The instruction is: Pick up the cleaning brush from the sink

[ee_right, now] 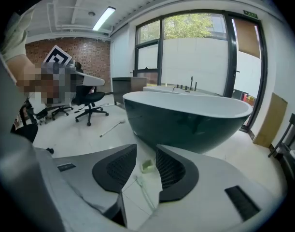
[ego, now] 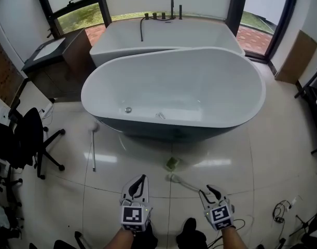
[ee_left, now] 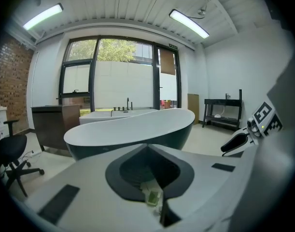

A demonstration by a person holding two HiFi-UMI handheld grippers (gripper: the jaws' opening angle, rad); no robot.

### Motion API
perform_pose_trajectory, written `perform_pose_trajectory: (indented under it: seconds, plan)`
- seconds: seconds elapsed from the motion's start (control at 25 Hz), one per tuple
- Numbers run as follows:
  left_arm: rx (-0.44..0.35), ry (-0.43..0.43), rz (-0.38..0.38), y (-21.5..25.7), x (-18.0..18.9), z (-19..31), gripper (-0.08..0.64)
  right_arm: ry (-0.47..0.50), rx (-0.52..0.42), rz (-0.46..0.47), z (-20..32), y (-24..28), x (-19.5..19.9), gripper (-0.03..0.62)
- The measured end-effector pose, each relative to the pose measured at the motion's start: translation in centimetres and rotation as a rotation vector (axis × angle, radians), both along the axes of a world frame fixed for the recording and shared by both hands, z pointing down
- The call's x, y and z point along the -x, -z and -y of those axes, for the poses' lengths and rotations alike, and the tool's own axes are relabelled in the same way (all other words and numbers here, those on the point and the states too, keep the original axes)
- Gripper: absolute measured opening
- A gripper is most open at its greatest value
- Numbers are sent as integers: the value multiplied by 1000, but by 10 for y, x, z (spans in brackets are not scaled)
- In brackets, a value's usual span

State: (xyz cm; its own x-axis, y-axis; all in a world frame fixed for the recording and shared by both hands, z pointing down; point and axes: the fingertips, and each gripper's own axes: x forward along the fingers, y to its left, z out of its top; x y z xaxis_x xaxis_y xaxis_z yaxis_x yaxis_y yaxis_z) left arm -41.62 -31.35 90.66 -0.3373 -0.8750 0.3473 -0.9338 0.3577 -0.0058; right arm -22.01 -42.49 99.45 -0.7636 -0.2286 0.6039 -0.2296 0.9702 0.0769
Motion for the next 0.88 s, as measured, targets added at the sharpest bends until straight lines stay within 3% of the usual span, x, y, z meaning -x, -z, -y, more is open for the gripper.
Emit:
perform_pose_trajectory:
  seconds: [0.16, 0.28, 0.44, 0.6, 0.76, 0.88]
  plan:
    - [-7, -8, -18, -136, -15, 43, 6, 38, 3, -24, 36, -142, -5, 124]
    - [-10, -17, 10, -245, -33, 76, 6, 59, -1, -25, 66, -261, -25, 124]
    - [-10, -15, 30, -429, -43, 94, 6, 89, -7, -25, 84, -456, -34, 140]
    - [2, 17, -2, -594, -59, 108, 6, 143, -5, -47, 94, -624, -45, 149]
    - [6, 9, -8, -709, -92, 138, 6, 214, -16, -102, 119, -756, -68, 150]
    - [45, -11, -23, -753, -106, 148, 6, 248, -9, -166, 129, -819, -79, 150]
